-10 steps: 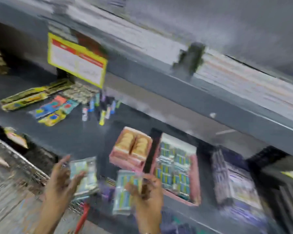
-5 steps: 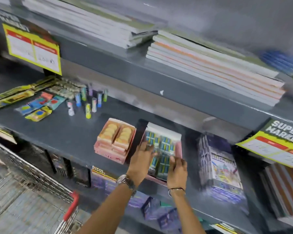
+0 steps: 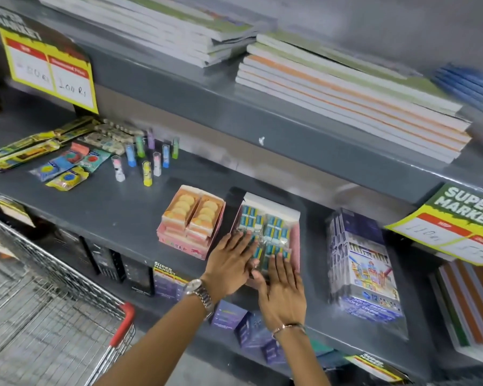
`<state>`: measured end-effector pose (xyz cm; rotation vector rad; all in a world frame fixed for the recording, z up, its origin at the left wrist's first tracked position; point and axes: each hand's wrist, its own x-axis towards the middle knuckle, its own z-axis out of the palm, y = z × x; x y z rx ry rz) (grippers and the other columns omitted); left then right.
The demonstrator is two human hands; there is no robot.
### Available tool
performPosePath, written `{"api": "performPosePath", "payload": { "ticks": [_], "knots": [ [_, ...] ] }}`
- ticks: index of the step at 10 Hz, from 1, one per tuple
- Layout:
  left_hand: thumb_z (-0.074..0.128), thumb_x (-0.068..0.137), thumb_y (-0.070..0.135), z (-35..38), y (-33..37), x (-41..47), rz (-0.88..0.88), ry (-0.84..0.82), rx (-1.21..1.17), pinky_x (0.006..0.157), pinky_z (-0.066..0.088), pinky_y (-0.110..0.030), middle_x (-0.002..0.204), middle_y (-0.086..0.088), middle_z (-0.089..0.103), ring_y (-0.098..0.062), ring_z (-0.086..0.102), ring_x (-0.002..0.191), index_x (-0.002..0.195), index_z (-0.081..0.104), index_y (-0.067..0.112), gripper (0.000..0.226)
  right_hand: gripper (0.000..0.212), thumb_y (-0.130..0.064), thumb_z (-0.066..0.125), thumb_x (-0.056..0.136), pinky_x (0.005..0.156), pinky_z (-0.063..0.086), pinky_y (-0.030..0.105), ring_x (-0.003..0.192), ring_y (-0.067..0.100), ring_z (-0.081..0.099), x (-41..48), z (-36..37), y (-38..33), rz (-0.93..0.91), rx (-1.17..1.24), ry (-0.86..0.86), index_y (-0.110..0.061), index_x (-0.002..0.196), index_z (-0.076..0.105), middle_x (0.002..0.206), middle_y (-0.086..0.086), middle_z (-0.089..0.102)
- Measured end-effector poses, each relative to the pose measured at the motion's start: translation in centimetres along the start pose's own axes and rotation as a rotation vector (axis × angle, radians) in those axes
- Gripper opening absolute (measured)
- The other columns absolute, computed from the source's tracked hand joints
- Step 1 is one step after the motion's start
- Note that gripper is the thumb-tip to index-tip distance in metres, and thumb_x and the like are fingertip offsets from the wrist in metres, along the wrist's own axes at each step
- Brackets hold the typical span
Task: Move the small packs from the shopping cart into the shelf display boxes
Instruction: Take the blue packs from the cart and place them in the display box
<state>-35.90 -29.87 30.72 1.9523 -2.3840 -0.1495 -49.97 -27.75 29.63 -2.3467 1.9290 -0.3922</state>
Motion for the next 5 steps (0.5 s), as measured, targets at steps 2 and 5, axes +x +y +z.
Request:
{"api": "performPosePath", "payload": {
  "ticks": [2, 5],
  "knots": [
    [0.024, 0.095, 0.034, -0.2, 0.2, 0.0, -0.033, 0.031, -0.037, 0.117, 0.0, -0.038, 0.156, -0.003, 0.0, -0.017, -0.001, 0.142, 0.144, 0.001, 0.024, 0.055, 0.102, -0.072, -0.024, 0.065, 0.115, 0.005, 0.032, 0.141, 0.017, 0.012, -0.2, -0.6, -0.2, 0.026, 0.035, -0.014, -0.017, 0.14, 0.018, 0.152, 0.001, 0.018],
    [0.032, 0.093, 0.028, -1.3, 0.8, -1.7, -0.051, 0.28, -0.121, 0.117, 0.012, -0.038, 0.154, -0.004, 0.017, -0.016, 0.006, 0.142, 0.143, 0.013, 0.024, 0.054, 0.084, -0.064, -0.011, 0.08, 0.116, 0.023, 0.037, 0.137, 0.021, 0.028, -1.0, -2.0, -1.3, 0.025, 0.081, 0.105, -0.015, 0.137, 0.028, 0.147, 0.005, 0.033]
  ]
}}
